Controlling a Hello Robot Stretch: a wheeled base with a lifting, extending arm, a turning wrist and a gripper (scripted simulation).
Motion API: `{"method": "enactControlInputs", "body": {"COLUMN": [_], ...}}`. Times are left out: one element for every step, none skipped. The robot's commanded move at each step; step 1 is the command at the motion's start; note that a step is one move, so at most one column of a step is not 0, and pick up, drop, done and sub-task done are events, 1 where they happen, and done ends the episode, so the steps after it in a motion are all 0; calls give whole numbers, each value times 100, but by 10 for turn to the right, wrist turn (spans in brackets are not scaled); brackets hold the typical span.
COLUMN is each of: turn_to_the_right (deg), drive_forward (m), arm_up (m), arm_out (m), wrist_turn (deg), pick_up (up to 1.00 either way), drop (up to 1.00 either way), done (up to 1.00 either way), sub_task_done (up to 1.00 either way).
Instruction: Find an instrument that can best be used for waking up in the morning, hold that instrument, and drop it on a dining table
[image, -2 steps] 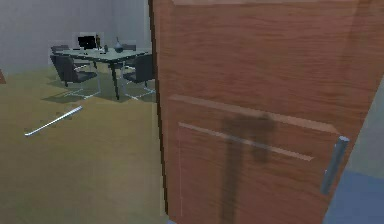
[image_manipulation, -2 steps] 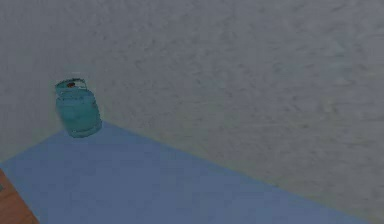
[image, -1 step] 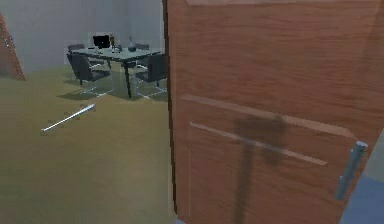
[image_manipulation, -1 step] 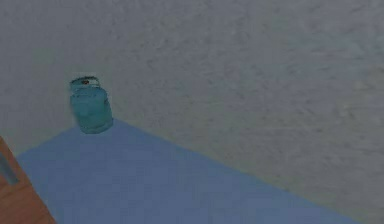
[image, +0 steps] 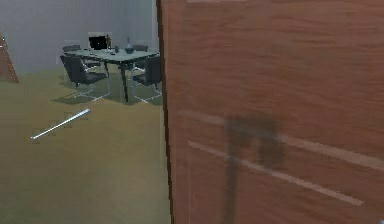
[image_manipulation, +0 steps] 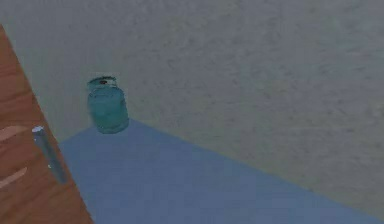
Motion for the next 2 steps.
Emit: {"method": "enactControlInputs", "body": {"turn_to_the_right": [180, 0], "drive_forward": [0, 5], "arm_up": [0, 0], "arm_out": [0, 0], "wrist_turn": [0, 0], "pick_up": [0, 0], "drop": [0, 0], "done": [0, 0], "sub_task_done": [0, 0]}}
